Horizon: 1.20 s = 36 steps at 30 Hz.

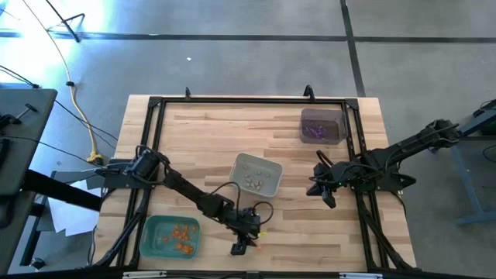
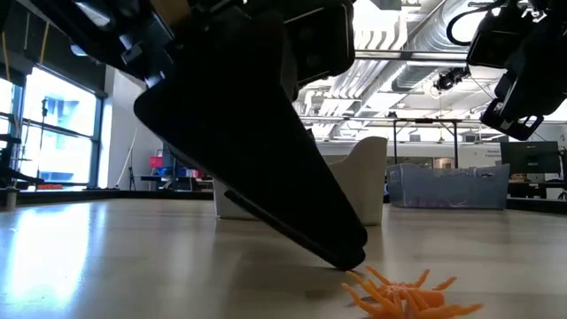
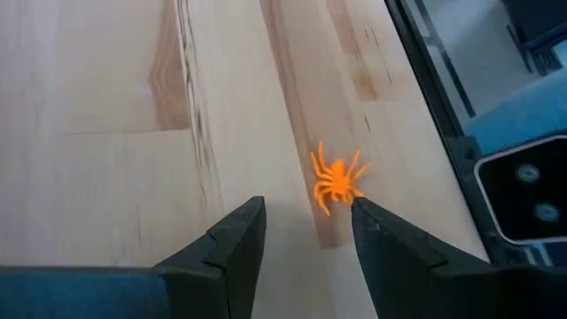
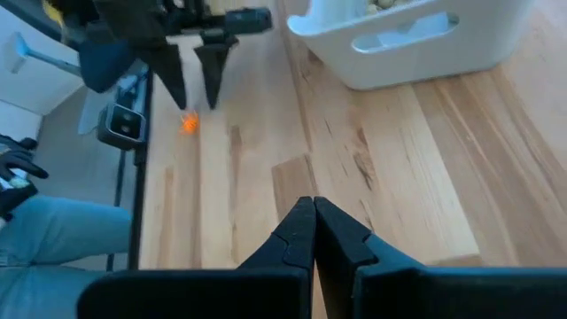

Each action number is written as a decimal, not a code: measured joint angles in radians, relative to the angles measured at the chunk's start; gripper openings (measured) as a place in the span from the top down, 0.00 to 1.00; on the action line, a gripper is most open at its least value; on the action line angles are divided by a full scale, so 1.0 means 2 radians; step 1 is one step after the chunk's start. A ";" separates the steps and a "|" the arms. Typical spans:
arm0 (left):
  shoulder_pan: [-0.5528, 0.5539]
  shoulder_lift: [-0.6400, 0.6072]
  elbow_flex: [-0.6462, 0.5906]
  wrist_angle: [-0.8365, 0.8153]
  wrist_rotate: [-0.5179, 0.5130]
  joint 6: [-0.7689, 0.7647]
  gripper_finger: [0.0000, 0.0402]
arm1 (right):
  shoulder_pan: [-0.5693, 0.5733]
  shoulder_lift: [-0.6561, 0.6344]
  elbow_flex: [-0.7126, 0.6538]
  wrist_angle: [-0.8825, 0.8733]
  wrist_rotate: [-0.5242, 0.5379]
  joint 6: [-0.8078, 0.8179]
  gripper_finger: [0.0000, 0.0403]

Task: Sort Halloween decoration
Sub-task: Put the orange spider toy into the green bin

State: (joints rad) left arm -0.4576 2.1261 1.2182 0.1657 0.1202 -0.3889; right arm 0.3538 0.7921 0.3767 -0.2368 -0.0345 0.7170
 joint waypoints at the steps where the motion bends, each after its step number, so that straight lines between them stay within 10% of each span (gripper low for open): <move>1: 0.000 0.004 0.000 0.010 0.000 0.000 0.60 | 0.000 0.000 0.000 -0.003 0.000 0.000 1.00; 36: -0.032 0.053 0.021 0.094 0.041 0.022 0.61 | 0.000 0.000 0.000 -0.008 0.000 0.000 1.00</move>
State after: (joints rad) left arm -0.5216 2.2322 1.2594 0.3539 0.2023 -0.3441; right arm 0.3538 0.7921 0.3767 -0.2535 -0.0342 0.7170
